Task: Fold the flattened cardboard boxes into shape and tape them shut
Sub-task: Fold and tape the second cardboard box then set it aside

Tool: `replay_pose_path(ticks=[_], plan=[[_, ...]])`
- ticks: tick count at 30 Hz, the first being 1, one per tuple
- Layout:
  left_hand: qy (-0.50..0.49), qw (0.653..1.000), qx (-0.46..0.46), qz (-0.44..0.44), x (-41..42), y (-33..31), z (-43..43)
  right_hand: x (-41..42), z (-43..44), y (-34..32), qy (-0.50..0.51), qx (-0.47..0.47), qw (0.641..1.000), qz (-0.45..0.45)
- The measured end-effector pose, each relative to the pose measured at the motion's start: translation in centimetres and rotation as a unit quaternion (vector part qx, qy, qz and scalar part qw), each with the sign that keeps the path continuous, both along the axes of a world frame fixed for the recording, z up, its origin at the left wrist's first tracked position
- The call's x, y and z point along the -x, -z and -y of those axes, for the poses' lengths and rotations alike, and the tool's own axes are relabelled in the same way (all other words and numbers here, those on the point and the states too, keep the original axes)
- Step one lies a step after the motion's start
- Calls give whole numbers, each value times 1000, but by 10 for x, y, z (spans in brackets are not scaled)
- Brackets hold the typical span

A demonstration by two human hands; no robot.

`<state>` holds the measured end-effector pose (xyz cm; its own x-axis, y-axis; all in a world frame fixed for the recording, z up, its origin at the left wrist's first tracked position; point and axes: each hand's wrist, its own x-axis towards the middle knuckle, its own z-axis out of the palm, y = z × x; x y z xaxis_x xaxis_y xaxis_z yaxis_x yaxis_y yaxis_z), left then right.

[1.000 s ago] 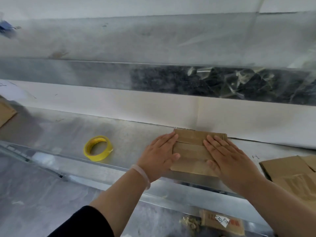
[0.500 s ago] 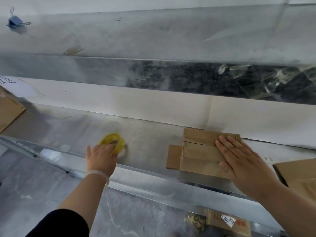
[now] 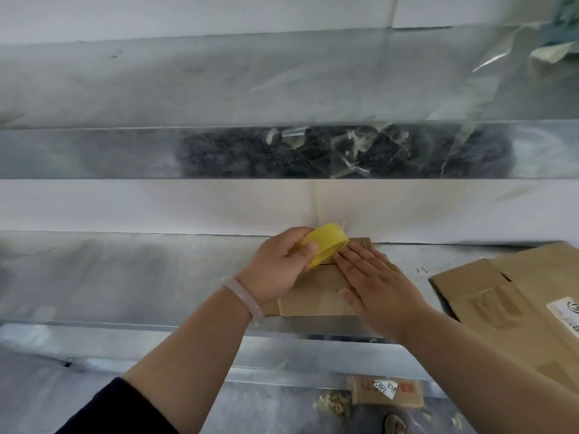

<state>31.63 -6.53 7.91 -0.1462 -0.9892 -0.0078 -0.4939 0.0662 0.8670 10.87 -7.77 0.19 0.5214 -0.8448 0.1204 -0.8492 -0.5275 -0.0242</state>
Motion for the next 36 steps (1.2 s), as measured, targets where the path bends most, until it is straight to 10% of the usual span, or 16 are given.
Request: replay_pose_path(ticks=[12, 19, 36], plan=[[92, 984, -30, 152, 17, -22, 30, 3, -4, 0, 18, -42, 985, 169], [157, 947, -7, 279, 36, -20, 26, 11, -13, -24, 199, -212, 804, 518], [167, 924, -28, 344, 55, -29, 36, 16, -6, -47, 306, -231, 731, 565]])
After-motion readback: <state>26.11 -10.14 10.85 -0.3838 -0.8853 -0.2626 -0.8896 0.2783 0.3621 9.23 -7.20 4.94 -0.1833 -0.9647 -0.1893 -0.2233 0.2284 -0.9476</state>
